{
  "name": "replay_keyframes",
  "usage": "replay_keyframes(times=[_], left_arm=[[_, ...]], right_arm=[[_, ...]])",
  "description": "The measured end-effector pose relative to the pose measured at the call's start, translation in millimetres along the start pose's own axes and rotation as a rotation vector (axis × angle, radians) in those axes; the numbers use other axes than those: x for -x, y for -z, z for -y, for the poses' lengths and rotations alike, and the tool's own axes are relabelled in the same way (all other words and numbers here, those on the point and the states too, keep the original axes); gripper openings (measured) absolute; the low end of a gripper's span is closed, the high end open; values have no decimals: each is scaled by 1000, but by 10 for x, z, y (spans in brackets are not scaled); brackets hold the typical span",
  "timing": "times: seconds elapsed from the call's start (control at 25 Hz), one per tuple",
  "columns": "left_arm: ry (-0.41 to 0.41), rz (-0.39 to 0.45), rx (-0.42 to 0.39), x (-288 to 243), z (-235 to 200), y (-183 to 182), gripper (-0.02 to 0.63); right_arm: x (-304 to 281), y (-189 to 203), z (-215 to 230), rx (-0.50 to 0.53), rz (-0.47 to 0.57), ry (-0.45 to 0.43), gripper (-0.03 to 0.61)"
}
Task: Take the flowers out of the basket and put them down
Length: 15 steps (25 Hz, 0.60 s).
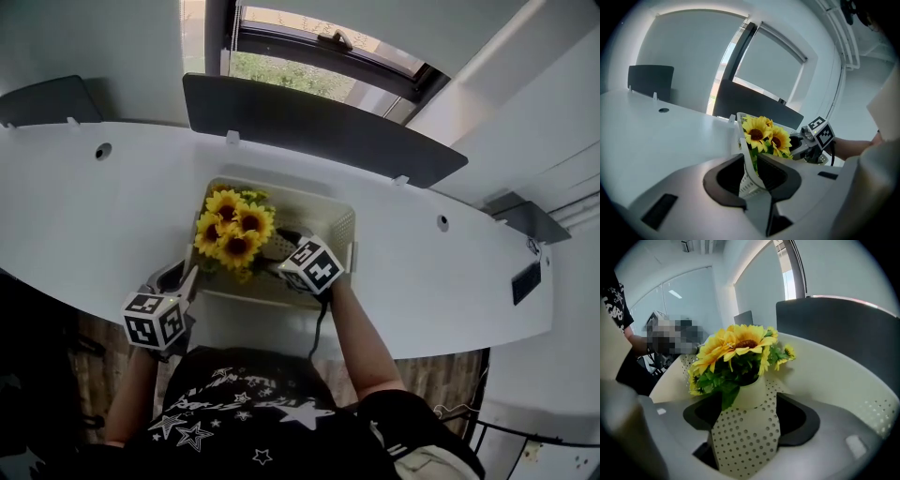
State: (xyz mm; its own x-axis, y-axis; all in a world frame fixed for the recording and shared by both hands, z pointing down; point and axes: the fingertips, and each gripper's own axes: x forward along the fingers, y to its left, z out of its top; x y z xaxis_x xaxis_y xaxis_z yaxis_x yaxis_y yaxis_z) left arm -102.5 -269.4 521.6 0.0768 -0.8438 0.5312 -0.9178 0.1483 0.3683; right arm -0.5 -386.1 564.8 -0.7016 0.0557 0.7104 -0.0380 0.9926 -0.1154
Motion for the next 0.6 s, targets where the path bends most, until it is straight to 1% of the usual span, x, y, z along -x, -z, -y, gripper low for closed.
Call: replay_keyframes(times=[0.16,0.24,0.4,0.6], left_arm=[[-27,-7,-13,7,-14,1,91],[-34,-2,-3,1,-23,3,89],[-56,4,6,5,-25,2,84],[-73,4,8,7,-36,-3,83]], right_arm=[[-124,36,-38,8,12,-41,394],[-180,81,-60,25,-8,-60,420],[-266,191,-75,91,-65,-79,430],[-331,276,-114,107,-90,-107,431]])
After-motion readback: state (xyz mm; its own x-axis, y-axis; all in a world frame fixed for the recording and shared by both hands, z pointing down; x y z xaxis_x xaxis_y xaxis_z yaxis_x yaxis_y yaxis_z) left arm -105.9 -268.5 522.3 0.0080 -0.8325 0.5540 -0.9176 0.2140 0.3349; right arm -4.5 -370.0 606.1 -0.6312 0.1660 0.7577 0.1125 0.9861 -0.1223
